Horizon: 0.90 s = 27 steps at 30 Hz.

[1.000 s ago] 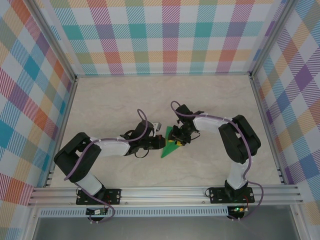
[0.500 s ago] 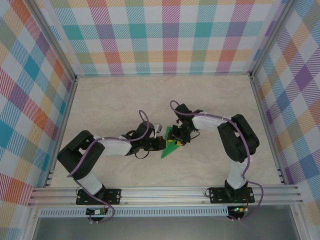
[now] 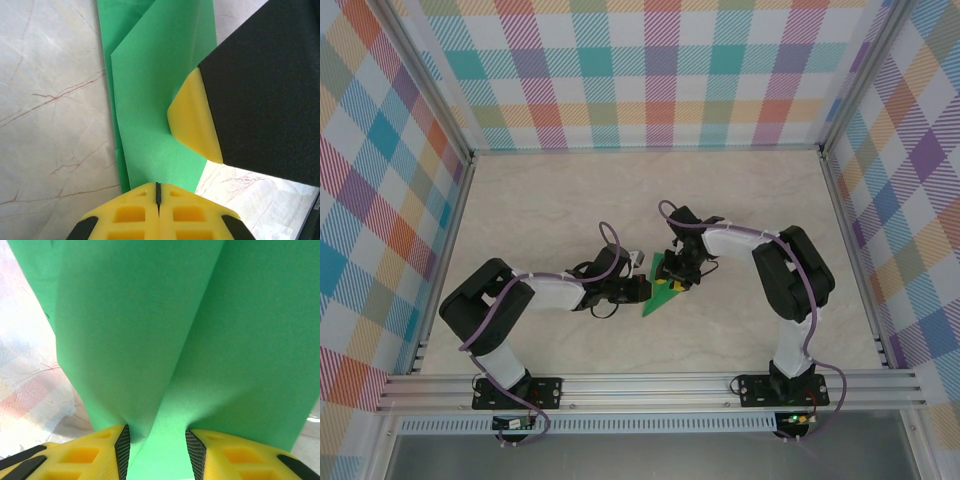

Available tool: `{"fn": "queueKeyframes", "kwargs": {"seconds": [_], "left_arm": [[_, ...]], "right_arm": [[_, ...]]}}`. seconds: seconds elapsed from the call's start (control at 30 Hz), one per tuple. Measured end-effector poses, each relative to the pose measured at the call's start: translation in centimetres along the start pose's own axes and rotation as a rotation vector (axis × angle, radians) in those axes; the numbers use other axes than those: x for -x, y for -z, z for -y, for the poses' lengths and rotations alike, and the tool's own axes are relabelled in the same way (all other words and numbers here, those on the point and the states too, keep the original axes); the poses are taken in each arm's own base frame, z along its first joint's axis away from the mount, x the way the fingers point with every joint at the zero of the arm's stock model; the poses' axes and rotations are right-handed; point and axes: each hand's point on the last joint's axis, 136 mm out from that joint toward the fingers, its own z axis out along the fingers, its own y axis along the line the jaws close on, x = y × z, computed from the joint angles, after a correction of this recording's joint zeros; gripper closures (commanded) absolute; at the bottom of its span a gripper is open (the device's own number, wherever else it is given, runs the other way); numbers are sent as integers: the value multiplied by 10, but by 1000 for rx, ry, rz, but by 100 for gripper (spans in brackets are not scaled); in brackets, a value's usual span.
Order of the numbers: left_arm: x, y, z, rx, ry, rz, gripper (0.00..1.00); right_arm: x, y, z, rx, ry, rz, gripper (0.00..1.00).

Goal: Fold a paper plane with a square sheet of paper (pick it up from the middle)
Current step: Fourth fold the wing at the center of the table.

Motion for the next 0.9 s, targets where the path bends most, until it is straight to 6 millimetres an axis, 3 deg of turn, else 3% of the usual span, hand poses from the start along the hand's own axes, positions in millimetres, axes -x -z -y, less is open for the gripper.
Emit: {"fn": "queueKeyframes", "kwargs": {"seconds": [0.67, 0.9], "left_arm": [[0, 2, -1, 13, 4, -3, 97], [23, 22, 16, -14, -11, 71, 96]], "right_arm": [[0, -1, 0, -49, -13, -33, 58], [0, -2, 1, -60, -15, -35, 58]]}}
